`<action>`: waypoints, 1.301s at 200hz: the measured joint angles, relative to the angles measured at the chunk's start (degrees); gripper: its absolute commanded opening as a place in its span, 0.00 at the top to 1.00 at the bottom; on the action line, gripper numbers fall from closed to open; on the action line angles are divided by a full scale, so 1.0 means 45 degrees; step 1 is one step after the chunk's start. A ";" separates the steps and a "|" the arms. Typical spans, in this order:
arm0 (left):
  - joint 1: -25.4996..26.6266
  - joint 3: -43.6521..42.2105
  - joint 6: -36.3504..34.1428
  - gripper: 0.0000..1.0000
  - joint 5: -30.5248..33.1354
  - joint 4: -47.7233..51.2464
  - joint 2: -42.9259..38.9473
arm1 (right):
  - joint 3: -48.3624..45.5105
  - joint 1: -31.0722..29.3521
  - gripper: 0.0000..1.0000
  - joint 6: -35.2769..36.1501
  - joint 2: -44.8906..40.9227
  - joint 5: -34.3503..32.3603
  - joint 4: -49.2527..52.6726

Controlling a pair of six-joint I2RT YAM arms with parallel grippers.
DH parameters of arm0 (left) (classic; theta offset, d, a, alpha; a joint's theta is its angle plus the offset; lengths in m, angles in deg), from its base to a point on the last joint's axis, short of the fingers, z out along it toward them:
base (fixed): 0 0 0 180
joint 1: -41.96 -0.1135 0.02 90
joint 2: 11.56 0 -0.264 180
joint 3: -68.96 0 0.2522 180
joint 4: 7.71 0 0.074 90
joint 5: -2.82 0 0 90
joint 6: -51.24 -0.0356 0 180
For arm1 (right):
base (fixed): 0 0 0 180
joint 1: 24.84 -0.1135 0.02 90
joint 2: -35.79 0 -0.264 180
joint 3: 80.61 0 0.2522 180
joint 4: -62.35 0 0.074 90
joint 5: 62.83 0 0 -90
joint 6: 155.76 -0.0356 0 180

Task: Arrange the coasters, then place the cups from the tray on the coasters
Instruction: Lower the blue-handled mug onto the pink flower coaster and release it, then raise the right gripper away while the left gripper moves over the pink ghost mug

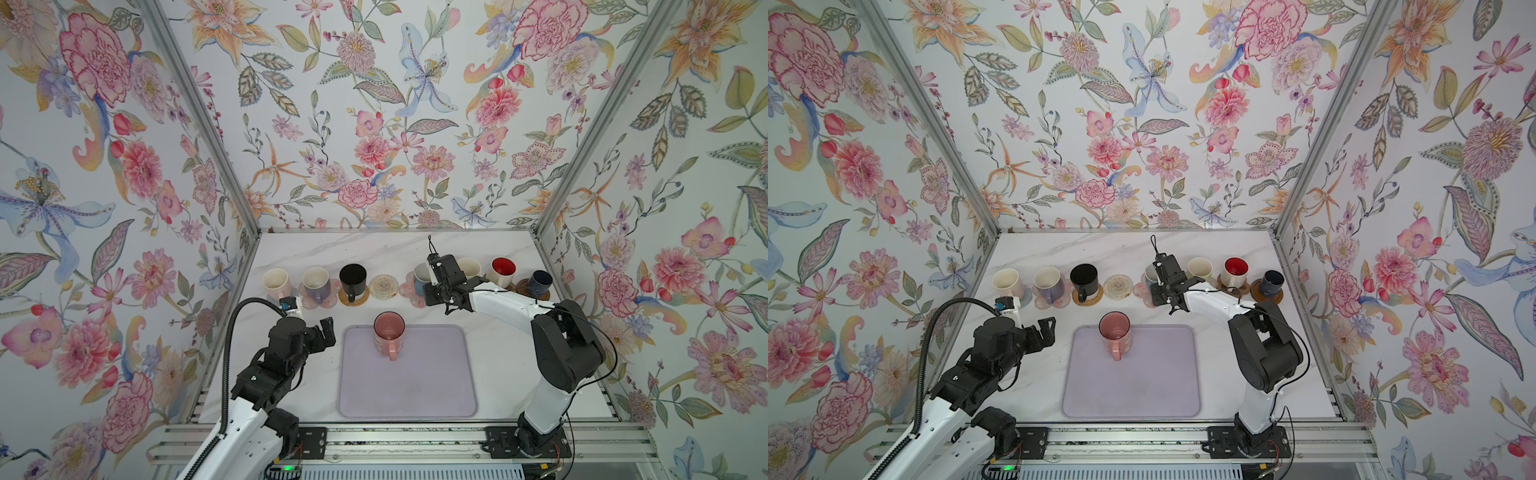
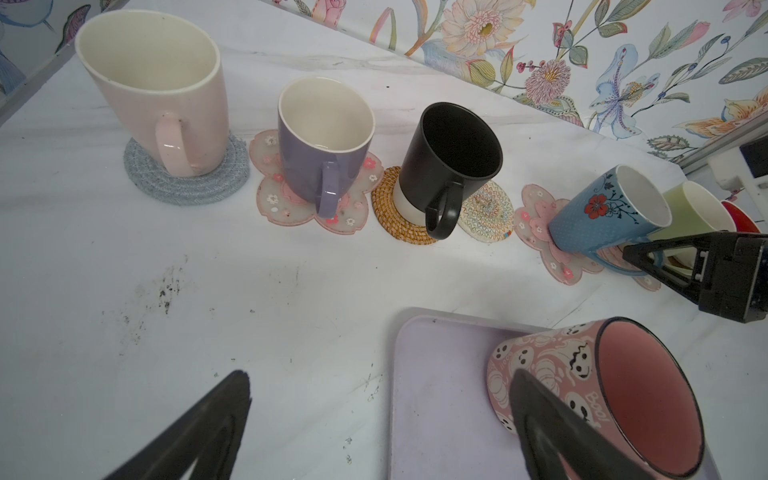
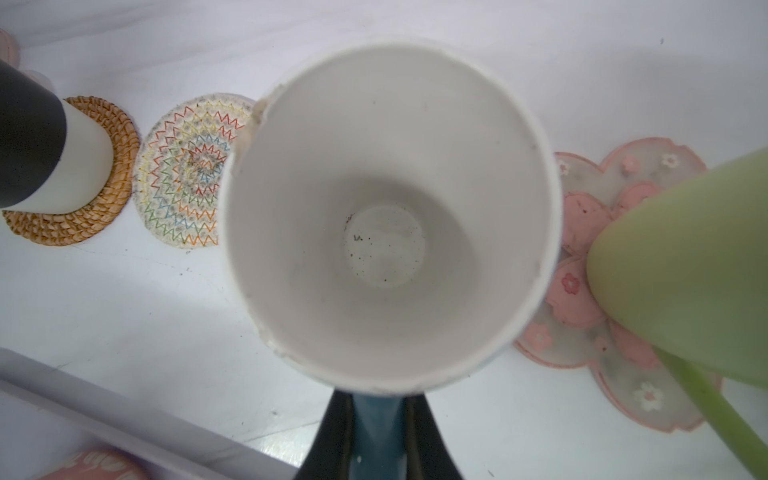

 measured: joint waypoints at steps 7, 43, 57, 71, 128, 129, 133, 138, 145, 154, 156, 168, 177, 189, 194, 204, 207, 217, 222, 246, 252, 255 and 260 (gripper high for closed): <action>0.0000 0.0000 0.0000 0.01 0.0000 -0.0005 0.0000 | 0.0010 0.0000 1.00 0.0000 0.0044 0.0010 -0.0039; 0.0000 0.0000 0.0000 0.01 0.0000 -0.0005 0.0000 | 0.0083 0.0000 0.99 0.0000 0.0083 0.0087 -0.0092; 0.0000 0.0000 0.0000 0.01 0.0000 -0.0005 0.0000 | 0.0146 0.0000 0.91 0.0000 0.0136 0.0087 -0.0107; 0.0000 0.0000 0.0000 0.01 0.0000 0.0000 0.0000 | 0.0155 0.0000 0.84 -0.0005 0.0170 0.0083 -0.0155; 0.0000 0.0000 0.0000 0.01 0.0000 0.0000 -0.0005 | 0.0214 0.0000 0.44 0.0015 0.0165 0.0039 -0.0583; 0.0000 0.0000 0.0000 0.01 0.0000 -0.0005 -0.0005 | 0.0214 0.0000 0.44 -0.0024 0.0160 0.0039 -0.0588; 0.0000 0.0000 0.0000 0.01 0.0000 0.0000 -0.0005 | 0.0214 0.0000 0.41 -0.0058 0.0121 0.0034 -0.0612; 0.0000 0.0000 0.0000 0.01 0.0000 -0.0005 -0.0010 | 0.0214 0.0000 0.38 -0.0107 0.0078 0.0029 -0.0622; 0.0000 0.0000 0.0000 0.01 0.0000 -0.0005 -0.0015 | 0.0209 0.0000 0.32 -0.0151 -0.0068 0.0029 -0.0627; 0.0000 0.0000 0.0000 0.01 0.0000 -0.0005 -0.0015 | 0.0170 0.0000 0.24 -0.0112 -0.0369 -0.0015 -0.0636; 0.0000 0.0000 0.0000 0.01 0.0000 0.0000 -0.0015 | 0.0155 0.0000 0.22 -0.0107 -0.0457 -0.0010 -0.0631; 0.0000 0.0000 0.0000 0.01 0.0000 -0.0005 -0.0015 | -0.0053 0.0000 0.14 -0.0136 -0.1214 -0.0092 -0.0670; 0.0000 0.0000 0.0000 0.01 0.0000 -0.0005 -0.0015 | -0.0296 0.0000 0.09 -0.0223 -0.1938 -0.0131 -0.0680; 0.0000 0.0000 0.0000 0.01 0.0000 0.0000 -0.0015 | -0.0792 0.0000 0.04 -0.0228 -0.3113 -0.0233 -0.0758; 0.0000 0.0000 0.0000 0.01 0.0005 0.0000 -0.0015 | -0.1059 0.0000 0.02 -0.0253 -0.3691 -0.0272 -0.0777; 0.0000 0.0000 0.0005 0.01 0.0000 0.0000 -0.0029 | -0.1613 0.0000 0.01 -0.0330 -0.4760 -0.0316 -0.0826; 0.0000 0.0000 0.0000 0.01 0.0005 0.0000 -0.0034 | -0.1802 0.0000 0.01 -0.0345 -0.5071 -0.0355 -0.0879; 0.0000 0.0000 0.0005 0.01 0.0010 -0.0005 -0.0053 | -0.2521 0.0000 0.01 -0.0398 -0.6164 -0.0393 -0.0903; 0.0000 0.0000 0.0005 0.01 0.0015 -0.0005 -0.0073 | -0.2871 0.0000 0.01 -0.0423 -0.6606 -0.0403 -0.0942; 0.0000 0.0000 0.0039 0.01 0.0155 0.0000 -0.0097 | -0.4405 0.0369 0.01 -0.0627 -0.8471 -0.0631 -0.0850; 0.0000 0.0000 0.0063 0.01 0.0204 0.0010 -0.0092 | -0.4692 0.0466 0.01 -0.0695 -0.8801 -0.0699 -0.0777; 0.0000 0.0000 0.0102 0.01 0.0228 0.0015 -0.0087 | -0.4833 0.0525 0.01 -0.0719 -0.8952 -0.0743 -0.0709; 0.0000 0.0000 0.0126 0.01 0.0238 0.0029 -0.0068 | -0.5013 0.0597 0.01 -0.0772 -0.9165 -0.0821 -0.0627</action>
